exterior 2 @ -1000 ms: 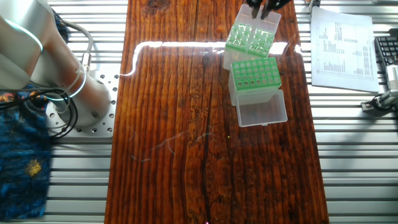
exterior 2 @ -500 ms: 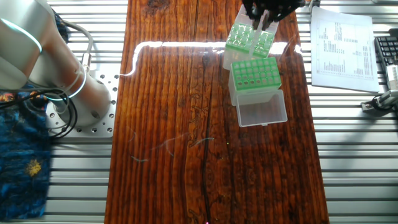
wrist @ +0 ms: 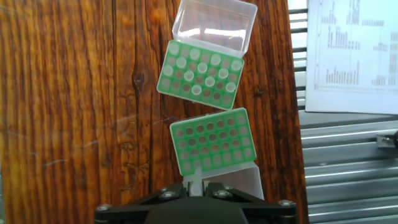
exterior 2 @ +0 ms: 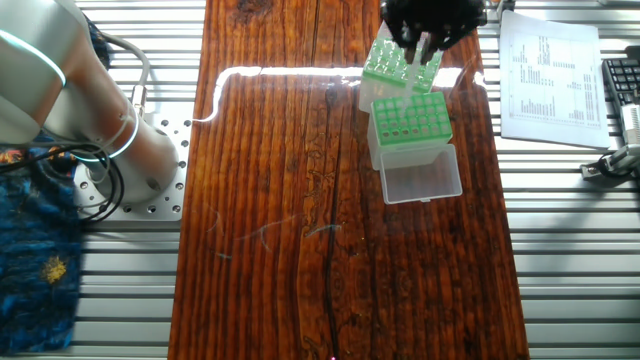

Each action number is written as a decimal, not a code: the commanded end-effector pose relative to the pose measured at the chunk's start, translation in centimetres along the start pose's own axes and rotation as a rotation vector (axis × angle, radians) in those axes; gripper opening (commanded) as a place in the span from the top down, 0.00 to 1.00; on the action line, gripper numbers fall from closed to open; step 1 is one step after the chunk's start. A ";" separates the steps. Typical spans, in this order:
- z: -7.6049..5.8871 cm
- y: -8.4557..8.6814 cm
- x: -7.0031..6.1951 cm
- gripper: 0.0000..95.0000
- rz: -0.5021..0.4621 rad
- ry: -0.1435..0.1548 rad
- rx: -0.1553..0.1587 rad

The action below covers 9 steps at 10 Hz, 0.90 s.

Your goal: Transfer all large pipette tips from one holder to another

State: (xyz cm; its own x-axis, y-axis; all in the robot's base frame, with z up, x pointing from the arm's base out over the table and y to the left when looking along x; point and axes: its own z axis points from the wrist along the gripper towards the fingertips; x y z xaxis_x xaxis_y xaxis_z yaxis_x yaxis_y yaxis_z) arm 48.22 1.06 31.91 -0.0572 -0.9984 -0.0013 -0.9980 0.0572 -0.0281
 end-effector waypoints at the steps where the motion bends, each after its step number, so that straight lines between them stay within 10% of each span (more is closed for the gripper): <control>1: 0.7 -0.7 0.5 1.00 -0.010 -0.019 -0.009; 9: 1.6 0.3 1.6 1.00 -0.038 -0.040 -0.017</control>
State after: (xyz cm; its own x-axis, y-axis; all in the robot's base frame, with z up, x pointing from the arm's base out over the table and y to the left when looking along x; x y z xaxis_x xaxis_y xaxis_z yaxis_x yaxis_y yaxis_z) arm 47.74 -0.46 30.29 -0.0154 -0.9989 -0.0442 -0.9998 0.0161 -0.0148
